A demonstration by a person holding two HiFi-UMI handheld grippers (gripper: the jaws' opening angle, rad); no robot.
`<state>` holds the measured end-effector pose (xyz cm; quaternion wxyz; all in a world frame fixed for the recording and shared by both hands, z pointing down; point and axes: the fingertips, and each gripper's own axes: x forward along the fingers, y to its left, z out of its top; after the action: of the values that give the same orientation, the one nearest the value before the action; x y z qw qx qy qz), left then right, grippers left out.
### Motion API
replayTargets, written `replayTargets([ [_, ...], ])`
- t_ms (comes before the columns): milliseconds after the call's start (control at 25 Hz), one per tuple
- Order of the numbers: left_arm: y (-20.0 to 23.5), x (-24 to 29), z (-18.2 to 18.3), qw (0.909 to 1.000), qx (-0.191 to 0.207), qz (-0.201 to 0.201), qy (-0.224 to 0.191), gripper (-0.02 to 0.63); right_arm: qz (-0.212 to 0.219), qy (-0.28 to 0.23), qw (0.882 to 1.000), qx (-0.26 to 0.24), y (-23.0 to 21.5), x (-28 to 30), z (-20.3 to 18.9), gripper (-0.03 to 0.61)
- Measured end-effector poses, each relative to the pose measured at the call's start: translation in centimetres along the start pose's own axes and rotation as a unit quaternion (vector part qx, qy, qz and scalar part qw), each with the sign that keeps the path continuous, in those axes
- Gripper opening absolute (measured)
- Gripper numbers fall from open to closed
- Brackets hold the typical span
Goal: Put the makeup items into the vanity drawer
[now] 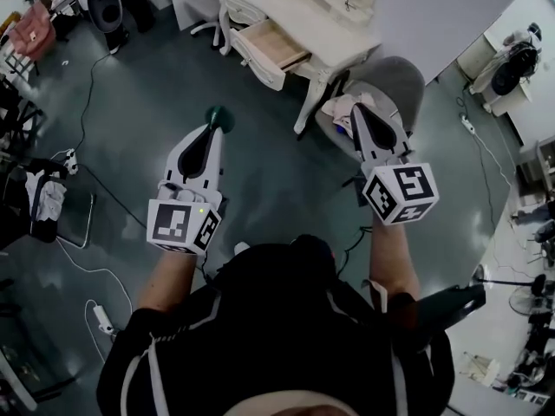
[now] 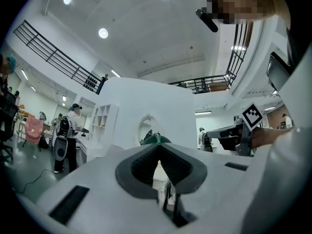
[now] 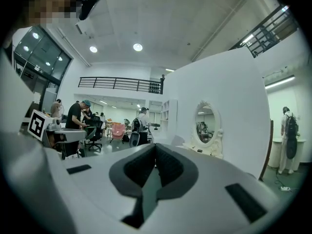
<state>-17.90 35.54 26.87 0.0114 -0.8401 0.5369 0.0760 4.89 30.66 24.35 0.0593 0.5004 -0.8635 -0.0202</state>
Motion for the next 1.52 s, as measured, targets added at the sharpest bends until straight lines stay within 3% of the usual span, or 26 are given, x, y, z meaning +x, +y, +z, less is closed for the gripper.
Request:
replayTargets([
  [320, 1.2, 2.5, -2.4, 0.9998, -0.005, 0.008, 0.020, 0.020, 0.002, 0.006, 1.000, 0.015, -2.0, 2.4, -1.6, 0.005],
  [960, 2.7, 19.2, -3.4, 0.9978, 0.021, 0.052, 0.034, 0.020, 0.060, -0.018, 0.997, 0.037, -14.8, 15.6, -1.8, 0.005],
  [1520, 1.1, 29.5, -5.2, 0.9956, 0.045, 0.054, 0.062, 0.021, 0.092, -0.019, 0.994, 0.050, -22.8, 20.9, -3.5, 0.005],
])
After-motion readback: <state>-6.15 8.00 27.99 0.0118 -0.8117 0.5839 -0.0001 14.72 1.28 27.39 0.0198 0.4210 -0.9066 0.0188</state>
